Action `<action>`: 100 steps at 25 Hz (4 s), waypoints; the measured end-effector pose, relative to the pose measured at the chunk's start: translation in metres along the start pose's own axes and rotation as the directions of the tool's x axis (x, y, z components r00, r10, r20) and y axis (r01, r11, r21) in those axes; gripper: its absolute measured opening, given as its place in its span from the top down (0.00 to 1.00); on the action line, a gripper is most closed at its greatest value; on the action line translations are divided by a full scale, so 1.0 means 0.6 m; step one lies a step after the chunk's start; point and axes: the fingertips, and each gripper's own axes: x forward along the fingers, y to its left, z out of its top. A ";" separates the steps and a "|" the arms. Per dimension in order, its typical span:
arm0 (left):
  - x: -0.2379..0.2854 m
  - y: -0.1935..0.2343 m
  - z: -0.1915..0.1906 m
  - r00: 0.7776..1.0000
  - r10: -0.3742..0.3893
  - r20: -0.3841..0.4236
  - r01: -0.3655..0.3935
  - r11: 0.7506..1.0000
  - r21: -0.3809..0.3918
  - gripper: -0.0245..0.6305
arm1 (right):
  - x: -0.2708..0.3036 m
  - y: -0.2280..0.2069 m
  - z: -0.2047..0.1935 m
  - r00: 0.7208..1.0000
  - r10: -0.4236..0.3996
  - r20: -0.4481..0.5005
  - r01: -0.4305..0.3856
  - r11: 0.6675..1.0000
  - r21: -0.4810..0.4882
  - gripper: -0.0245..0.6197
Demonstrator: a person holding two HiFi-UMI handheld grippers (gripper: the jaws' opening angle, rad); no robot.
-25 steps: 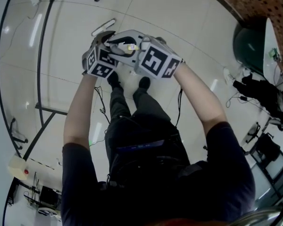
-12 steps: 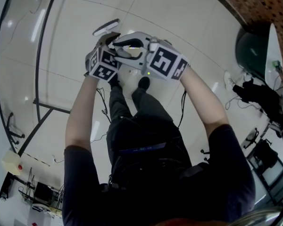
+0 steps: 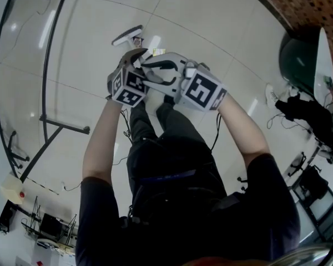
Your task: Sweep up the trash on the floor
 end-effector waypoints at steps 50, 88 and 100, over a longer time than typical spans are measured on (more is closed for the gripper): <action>-0.034 -0.162 0.019 0.998 -0.032 -0.049 0.041 0.982 0.182 0.87 | -0.121 0.085 -0.011 0.963 -0.204 0.177 0.170 0.967 0.190 0.73; -0.340 -0.249 0.416 0.871 -0.412 0.268 0.125 0.712 0.691 0.89 | -0.398 0.187 0.364 0.566 -0.683 0.461 0.695 0.697 0.179 0.78; -0.394 -0.434 0.398 0.860 -0.461 0.218 0.163 0.653 0.739 0.88 | -0.485 0.351 0.328 0.479 -0.718 0.505 0.768 0.621 0.155 0.78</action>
